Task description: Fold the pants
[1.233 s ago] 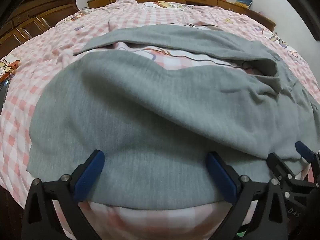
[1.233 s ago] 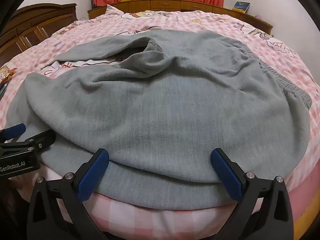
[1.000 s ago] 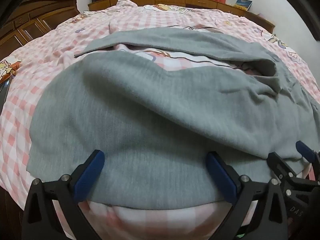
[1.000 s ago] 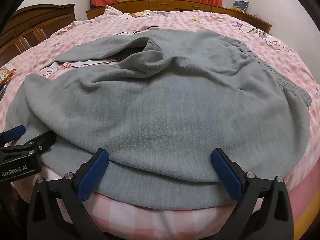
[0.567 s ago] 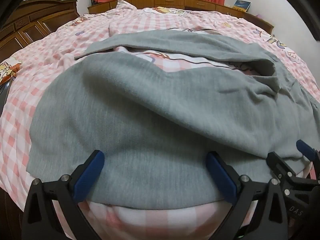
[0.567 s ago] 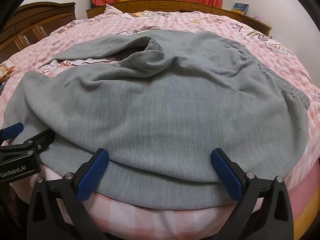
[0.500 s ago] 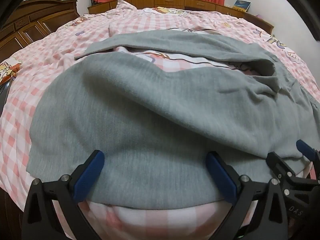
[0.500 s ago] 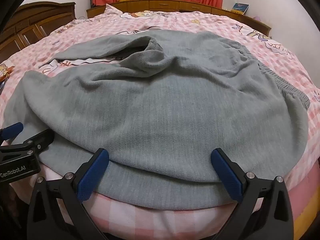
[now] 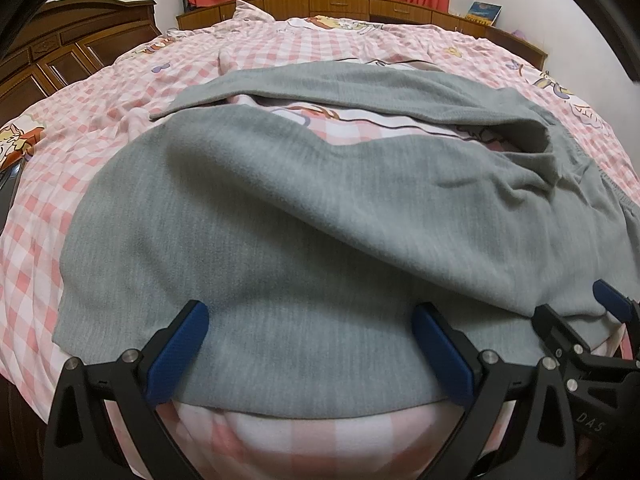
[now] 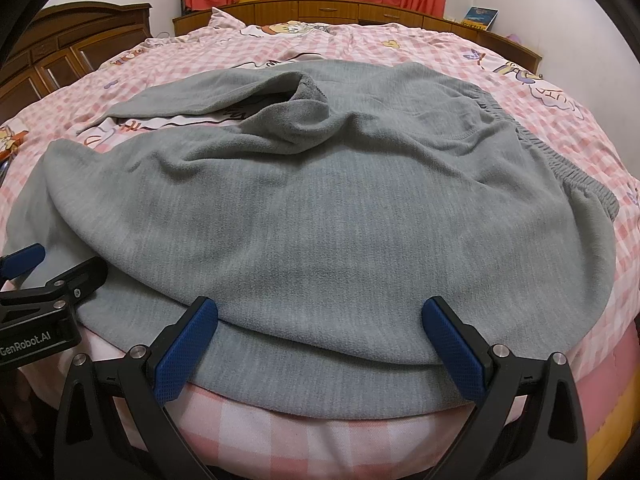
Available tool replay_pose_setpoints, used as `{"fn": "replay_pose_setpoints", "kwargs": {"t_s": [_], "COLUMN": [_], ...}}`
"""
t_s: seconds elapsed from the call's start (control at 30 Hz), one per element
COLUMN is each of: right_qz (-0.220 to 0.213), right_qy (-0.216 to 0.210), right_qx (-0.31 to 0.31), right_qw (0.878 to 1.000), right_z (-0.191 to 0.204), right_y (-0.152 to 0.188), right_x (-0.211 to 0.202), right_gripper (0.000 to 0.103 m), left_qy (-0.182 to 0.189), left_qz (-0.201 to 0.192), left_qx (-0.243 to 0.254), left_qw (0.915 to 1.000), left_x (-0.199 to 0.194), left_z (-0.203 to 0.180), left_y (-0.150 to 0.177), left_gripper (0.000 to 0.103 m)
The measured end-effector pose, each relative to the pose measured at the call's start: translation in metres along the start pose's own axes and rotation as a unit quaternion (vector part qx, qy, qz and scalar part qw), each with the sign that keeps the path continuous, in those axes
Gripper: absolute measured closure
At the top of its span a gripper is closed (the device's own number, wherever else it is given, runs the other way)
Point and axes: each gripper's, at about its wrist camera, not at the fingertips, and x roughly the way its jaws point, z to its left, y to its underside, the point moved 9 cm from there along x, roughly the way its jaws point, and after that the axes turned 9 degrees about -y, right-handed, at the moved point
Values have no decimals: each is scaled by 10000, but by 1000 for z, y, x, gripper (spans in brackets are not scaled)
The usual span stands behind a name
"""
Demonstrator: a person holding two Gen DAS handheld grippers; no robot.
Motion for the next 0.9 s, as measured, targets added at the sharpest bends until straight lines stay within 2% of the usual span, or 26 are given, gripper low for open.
{"fn": "replay_pose_setpoints", "kwargs": {"t_s": [0.9], "right_qz": [174], "right_qy": [-43], "right_qx": [-18], "right_qw": [9998], "right_z": [-1], "right_y": [1], "right_x": [-2], "right_gripper": [0], "left_qy": [74], "left_qz": [88], "left_qx": [92], "left_qw": [9999], "left_x": [-1], "left_z": [0], "left_y": [1], "left_gripper": [0]}}
